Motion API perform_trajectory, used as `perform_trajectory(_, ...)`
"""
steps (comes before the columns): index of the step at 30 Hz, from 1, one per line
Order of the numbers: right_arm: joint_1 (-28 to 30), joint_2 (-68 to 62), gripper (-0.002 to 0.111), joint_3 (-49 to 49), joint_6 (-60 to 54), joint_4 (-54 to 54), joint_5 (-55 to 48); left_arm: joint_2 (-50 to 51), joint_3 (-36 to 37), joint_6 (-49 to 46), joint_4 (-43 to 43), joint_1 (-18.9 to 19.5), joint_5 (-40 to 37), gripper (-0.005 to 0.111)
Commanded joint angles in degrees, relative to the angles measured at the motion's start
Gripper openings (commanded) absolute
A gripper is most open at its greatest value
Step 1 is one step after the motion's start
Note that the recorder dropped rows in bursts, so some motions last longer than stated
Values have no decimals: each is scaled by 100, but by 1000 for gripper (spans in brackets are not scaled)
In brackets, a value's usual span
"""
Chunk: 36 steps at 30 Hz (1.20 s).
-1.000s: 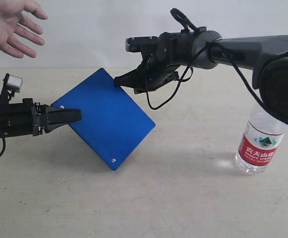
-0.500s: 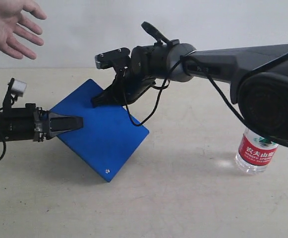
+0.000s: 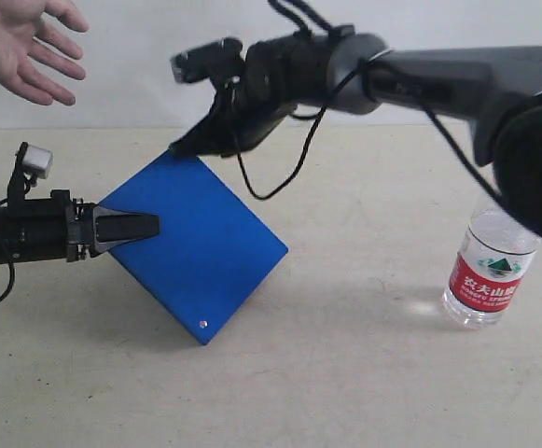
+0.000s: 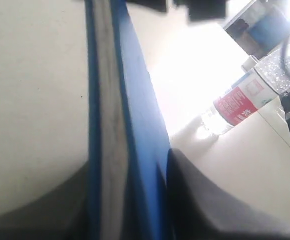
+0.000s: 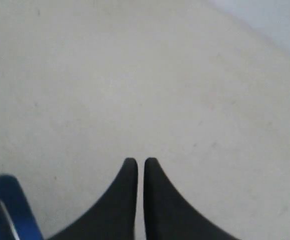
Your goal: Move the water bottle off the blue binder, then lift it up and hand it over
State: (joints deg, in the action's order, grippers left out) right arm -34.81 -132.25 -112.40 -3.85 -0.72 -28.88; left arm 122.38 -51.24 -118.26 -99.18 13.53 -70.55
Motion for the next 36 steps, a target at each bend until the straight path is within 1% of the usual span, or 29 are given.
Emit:
perform_trajectory(1,96,806,1,-24,485,904,113,-209,126,-54,119,-43,58,4)
perform_trajectory(4,96,1200,1,-24,712,1505,8,-469,289,39,119,-43,58,4)
perform_trajectory(8,96,1704,1,-24,813,1849,-277,-1040,646,39,119,-43,58,4)
perform_trajectory(11,96,2060,1,-24,813,1987,-417,-1647,1025,-1,107,-43,58,4)
perform_trajectory(13,110,2240,1,-24,1065,1910,-605,-2053,1306,-119,28,-43,58,4)
perform_trajectory(14,110,2283,1,-24,1123,1893,-770,-2338,1473,-149,-74,-43,58,4)
perform_trajectory(21,100,2313,1,-24,1023,2005,-1835,-4050,2418,-260,-77,-43,58,4)
perform_trajectory(24,100,2252,1,-24,1023,2005,-2298,-4781,2597,-226,-77,-43,1014,4)
perform_trajectory(27,100,2241,1,-24,787,1770,-2734,-5538,2701,44,-77,-43,1788,4)
perform_trajectory(29,100,2310,1,-24,686,1567,-2973,-6003,2756,204,-77,-43,2040,4)
perform_trajectory(32,100,2533,1,50,609,1291,-3213,-6535,2756,349,-77,-43,2190,4)
perform_trajectory(36,92,3324,1,891,742,1265,-2876,-6966,2756,347,-77,-43,2464,4)
